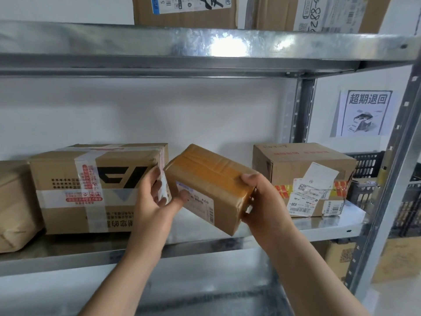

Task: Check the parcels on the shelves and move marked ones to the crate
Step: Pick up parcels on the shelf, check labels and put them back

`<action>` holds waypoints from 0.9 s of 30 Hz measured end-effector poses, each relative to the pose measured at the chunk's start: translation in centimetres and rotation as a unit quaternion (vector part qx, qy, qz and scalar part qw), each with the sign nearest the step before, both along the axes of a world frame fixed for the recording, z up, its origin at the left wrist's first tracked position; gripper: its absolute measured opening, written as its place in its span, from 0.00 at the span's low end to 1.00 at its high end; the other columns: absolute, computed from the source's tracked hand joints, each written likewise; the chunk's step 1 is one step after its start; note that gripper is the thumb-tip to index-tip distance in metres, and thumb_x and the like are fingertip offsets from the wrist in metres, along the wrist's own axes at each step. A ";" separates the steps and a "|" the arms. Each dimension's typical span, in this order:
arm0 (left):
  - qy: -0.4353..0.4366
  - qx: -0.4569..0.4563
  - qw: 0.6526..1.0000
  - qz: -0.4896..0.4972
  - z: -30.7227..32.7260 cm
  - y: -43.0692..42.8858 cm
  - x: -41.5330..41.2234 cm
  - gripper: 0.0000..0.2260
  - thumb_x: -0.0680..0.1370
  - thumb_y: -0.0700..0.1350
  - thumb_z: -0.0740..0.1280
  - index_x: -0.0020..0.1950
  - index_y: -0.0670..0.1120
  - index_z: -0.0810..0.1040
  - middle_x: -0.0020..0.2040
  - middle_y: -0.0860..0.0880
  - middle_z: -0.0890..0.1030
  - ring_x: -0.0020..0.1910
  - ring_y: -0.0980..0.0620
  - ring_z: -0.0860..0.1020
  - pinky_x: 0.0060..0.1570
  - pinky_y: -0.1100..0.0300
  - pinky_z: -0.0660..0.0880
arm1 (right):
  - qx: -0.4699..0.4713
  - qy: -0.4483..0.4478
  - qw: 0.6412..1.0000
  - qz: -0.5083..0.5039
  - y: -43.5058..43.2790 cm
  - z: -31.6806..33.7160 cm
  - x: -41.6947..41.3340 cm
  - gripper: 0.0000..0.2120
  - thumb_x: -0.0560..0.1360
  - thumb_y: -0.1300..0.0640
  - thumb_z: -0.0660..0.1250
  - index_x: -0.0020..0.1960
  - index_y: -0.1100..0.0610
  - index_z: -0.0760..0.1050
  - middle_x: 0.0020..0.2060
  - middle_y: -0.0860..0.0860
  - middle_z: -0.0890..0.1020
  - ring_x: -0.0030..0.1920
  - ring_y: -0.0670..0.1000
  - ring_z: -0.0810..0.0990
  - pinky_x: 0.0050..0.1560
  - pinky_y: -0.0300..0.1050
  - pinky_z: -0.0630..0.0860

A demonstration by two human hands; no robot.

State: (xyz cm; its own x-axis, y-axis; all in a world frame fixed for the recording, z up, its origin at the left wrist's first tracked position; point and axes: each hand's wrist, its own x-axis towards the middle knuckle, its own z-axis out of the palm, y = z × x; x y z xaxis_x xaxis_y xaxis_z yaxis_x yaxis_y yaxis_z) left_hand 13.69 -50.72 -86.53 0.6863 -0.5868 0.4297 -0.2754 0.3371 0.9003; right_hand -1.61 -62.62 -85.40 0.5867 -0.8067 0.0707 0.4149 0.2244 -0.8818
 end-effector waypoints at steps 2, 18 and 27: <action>-0.004 0.009 0.999 -0.040 0.0 0.1 0.9 0.35 0.69 0.46 0.76 0.74 0.60 0.67 0.70 0.63 0.74 0.71 0.63 0.69 0.74 0.52 0.65 | -0.026 -0.011 1.000 0.005 -0.3 -0.1 -0.1 0.20 0.63 0.50 0.69 0.53 0.56 0.79 0.47 0.53 0.80 0.49 0.53 0.79 0.46 0.47 0.74; -0.022 0.072 0.988 -0.132 -1.2 -2.0 2.5 0.45 0.60 0.58 0.82 0.74 0.61 0.67 0.63 0.51 0.82 0.63 0.53 0.79 0.59 0.52 0.78 | 0.049 0.055 0.997 -0.004 -3.7 -1.9 0.4 0.30 0.67 0.27 0.71 0.56 0.49 0.85 0.54 0.55 0.87 0.59 0.59 0.84 0.61 0.62 0.79; 0.017 0.082 0.996 0.003 -4.2 -6.3 1.5 0.19 0.75 0.49 0.73 0.62 0.64 0.72 0.63 0.56 0.78 0.66 0.53 0.74 0.55 0.57 0.76 | -0.013 0.143 0.979 -0.145 -5.0 -2.8 2.6 0.17 0.84 0.45 0.59 0.58 0.55 0.80 0.51 0.57 0.84 0.50 0.55 0.82 0.57 0.59 0.81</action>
